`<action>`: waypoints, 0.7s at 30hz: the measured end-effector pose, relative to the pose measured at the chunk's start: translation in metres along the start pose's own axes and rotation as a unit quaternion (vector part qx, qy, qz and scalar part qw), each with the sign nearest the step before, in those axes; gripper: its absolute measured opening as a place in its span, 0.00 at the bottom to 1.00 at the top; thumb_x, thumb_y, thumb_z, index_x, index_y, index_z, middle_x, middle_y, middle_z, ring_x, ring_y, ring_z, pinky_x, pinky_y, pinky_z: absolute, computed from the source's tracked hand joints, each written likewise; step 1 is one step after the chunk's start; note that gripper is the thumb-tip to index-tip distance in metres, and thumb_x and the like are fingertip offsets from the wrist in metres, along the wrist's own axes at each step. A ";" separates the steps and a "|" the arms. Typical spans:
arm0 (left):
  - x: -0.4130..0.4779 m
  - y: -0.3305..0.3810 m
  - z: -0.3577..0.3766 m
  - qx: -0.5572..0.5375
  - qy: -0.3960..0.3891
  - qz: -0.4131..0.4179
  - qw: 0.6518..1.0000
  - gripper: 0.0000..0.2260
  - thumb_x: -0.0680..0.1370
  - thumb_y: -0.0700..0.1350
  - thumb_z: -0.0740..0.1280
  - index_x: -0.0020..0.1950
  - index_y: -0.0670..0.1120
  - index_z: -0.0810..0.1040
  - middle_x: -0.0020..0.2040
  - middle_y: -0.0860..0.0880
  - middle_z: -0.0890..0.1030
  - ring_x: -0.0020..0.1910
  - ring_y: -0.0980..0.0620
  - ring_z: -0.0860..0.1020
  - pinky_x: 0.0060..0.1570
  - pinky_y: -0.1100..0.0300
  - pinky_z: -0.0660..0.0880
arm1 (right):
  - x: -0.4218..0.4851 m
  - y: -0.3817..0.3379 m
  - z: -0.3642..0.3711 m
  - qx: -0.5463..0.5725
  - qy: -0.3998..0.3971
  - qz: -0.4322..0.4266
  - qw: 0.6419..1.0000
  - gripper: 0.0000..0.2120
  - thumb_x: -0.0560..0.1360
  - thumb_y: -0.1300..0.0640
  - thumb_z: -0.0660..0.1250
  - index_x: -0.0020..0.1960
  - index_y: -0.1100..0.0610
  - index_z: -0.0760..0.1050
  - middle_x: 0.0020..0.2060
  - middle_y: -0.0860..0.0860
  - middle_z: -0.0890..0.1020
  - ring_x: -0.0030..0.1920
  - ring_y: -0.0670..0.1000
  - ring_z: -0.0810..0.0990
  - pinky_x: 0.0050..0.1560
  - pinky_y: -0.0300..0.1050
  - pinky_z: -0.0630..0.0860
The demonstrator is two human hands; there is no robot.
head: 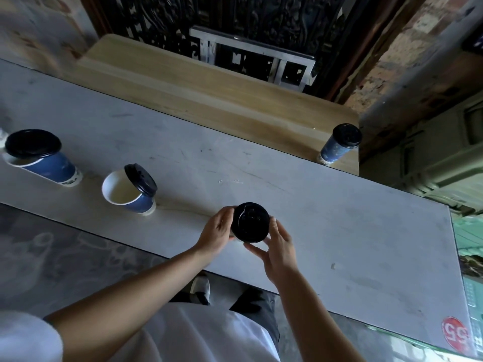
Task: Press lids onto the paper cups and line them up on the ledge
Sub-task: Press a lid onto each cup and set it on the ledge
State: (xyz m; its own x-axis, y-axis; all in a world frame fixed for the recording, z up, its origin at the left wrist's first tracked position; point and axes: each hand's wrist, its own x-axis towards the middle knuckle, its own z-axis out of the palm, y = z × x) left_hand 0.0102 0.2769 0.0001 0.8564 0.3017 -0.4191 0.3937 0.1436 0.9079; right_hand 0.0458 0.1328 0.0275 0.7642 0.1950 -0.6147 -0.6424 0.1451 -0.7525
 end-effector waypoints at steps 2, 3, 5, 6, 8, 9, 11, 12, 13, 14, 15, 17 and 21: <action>0.001 0.002 -0.001 0.008 -0.007 0.002 1.000 0.15 0.86 0.48 0.53 0.64 0.46 0.76 0.57 0.49 0.81 0.58 0.55 0.81 0.49 0.57 0.83 | 0.003 -0.002 0.001 -0.001 0.011 0.007 1.000 0.15 0.84 0.51 0.59 0.60 0.58 0.80 0.57 0.57 0.83 0.62 0.60 0.80 0.52 0.63 0.82; 0.001 0.003 0.000 0.010 -0.008 0.002 1.000 0.15 0.86 0.48 0.53 0.65 0.45 0.76 0.57 0.48 0.81 0.59 0.53 0.80 0.51 0.55 0.83 | 0.004 -0.003 0.001 0.001 0.014 0.011 1.000 0.15 0.84 0.52 0.59 0.59 0.58 0.80 0.57 0.57 0.83 0.61 0.60 0.80 0.51 0.63 0.82; 0.000 0.006 0.001 0.011 -0.012 0.001 1.000 0.16 0.86 0.47 0.52 0.66 0.44 0.75 0.60 0.47 0.80 0.60 0.51 0.79 0.55 0.49 0.82 | 0.005 -0.005 0.000 0.006 0.013 0.015 1.000 0.14 0.84 0.52 0.60 0.59 0.57 0.81 0.56 0.57 0.83 0.61 0.60 0.81 0.50 0.63 0.83; 0.000 0.007 0.001 0.012 -0.014 0.002 1.000 0.16 0.86 0.46 0.52 0.67 0.45 0.74 0.61 0.46 0.80 0.61 0.51 0.79 0.56 0.48 0.81 | 0.006 -0.005 0.000 0.009 0.012 0.016 1.000 0.14 0.84 0.52 0.60 0.58 0.57 0.81 0.56 0.57 0.83 0.60 0.60 0.81 0.50 0.63 0.82; -0.001 0.007 0.003 0.012 -0.010 0.009 1.000 0.15 0.86 0.46 0.52 0.67 0.47 0.74 0.63 0.47 0.79 0.63 0.51 0.78 0.57 0.46 0.81 | 0.006 -0.006 -0.001 0.015 0.006 0.018 1.000 0.13 0.84 0.52 0.60 0.58 0.56 0.81 0.55 0.57 0.84 0.60 0.60 0.81 0.51 0.65 0.82; -0.002 0.007 0.003 0.011 -0.006 0.012 1.000 0.15 0.86 0.46 0.52 0.66 0.49 0.74 0.63 0.47 0.79 0.63 0.51 0.78 0.57 0.46 0.81 | 0.006 -0.005 -0.001 0.020 0.001 0.020 1.000 0.13 0.84 0.52 0.60 0.58 0.56 0.81 0.55 0.56 0.84 0.61 0.60 0.81 0.52 0.64 0.81; -0.003 0.008 0.005 0.008 0.002 0.009 1.000 0.15 0.86 0.47 0.51 0.66 0.49 0.74 0.62 0.48 0.80 0.63 0.51 0.79 0.56 0.45 0.81 | 0.004 -0.001 -0.004 0.041 -0.006 0.025 0.999 0.13 0.83 0.51 0.61 0.59 0.55 0.81 0.56 0.54 0.84 0.62 0.57 0.81 0.55 0.61 0.81; -0.004 0.007 0.006 0.007 0.011 0.004 1.000 0.15 0.86 0.47 0.51 0.65 0.50 0.75 0.60 0.49 0.80 0.62 0.51 0.79 0.55 0.45 0.82 | 0.003 0.003 -0.006 0.055 -0.010 0.025 0.998 0.13 0.83 0.51 0.61 0.59 0.54 0.81 0.57 0.53 0.84 0.63 0.56 0.80 0.57 0.59 0.81; -0.005 0.007 0.007 0.006 0.021 -0.001 1.000 0.14 0.86 0.48 0.51 0.64 0.51 0.75 0.59 0.52 0.80 0.61 0.51 0.79 0.53 0.46 0.82 | 0.002 0.006 -0.007 0.068 -0.013 0.021 0.997 0.12 0.83 0.52 0.61 0.60 0.54 0.81 0.58 0.52 0.84 0.63 0.55 0.80 0.59 0.56 0.80; -0.006 0.007 0.007 0.007 0.030 -0.004 1.000 0.13 0.86 0.48 0.52 0.63 0.52 0.75 0.58 0.55 0.80 0.61 0.52 0.78 0.52 0.46 0.83 | 0.001 0.011 -0.008 0.079 -0.014 0.015 0.997 0.12 0.83 0.54 0.61 0.60 0.53 0.81 0.58 0.51 0.84 0.64 0.54 0.80 0.60 0.54 0.79; -0.008 0.007 0.008 0.008 0.037 -0.007 0.999 0.13 0.86 0.48 0.52 0.63 0.53 0.75 0.58 0.57 0.79 0.61 0.54 0.78 0.51 0.47 0.83 | 0.000 0.014 -0.008 0.083 -0.014 0.006 0.996 0.12 0.83 0.55 0.60 0.61 0.53 0.80 0.59 0.50 0.84 0.64 0.54 0.80 0.61 0.52 0.78; -0.010 0.006 0.011 0.014 0.051 -0.013 0.999 0.12 0.86 0.49 0.53 0.63 0.53 0.75 0.57 0.60 0.78 0.60 0.57 0.77 0.51 0.47 0.83 | -0.001 0.018 -0.007 0.072 -0.016 -0.010 0.997 0.13 0.84 0.55 0.59 0.64 0.53 0.79 0.60 0.50 0.84 0.66 0.53 0.79 0.62 0.50 0.76; -0.008 0.008 0.012 0.051 0.092 -0.029 0.994 0.12 0.85 0.52 0.56 0.56 0.48 0.76 0.50 0.54 0.79 0.50 0.58 0.78 0.47 0.49 0.83 | 0.001 0.012 -0.007 0.030 -0.013 -0.012 0.999 0.15 0.84 0.51 0.58 0.63 0.52 0.80 0.57 0.48 0.84 0.64 0.50 0.79 0.60 0.55 0.79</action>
State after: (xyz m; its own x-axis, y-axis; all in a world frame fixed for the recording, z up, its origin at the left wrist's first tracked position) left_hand 0.0108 0.2640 0.0111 0.7589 0.4645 -0.4564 0.4814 0.0719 0.8736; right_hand 0.0397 0.1280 0.0163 0.7776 0.2159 -0.5905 -0.6275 0.2073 -0.7505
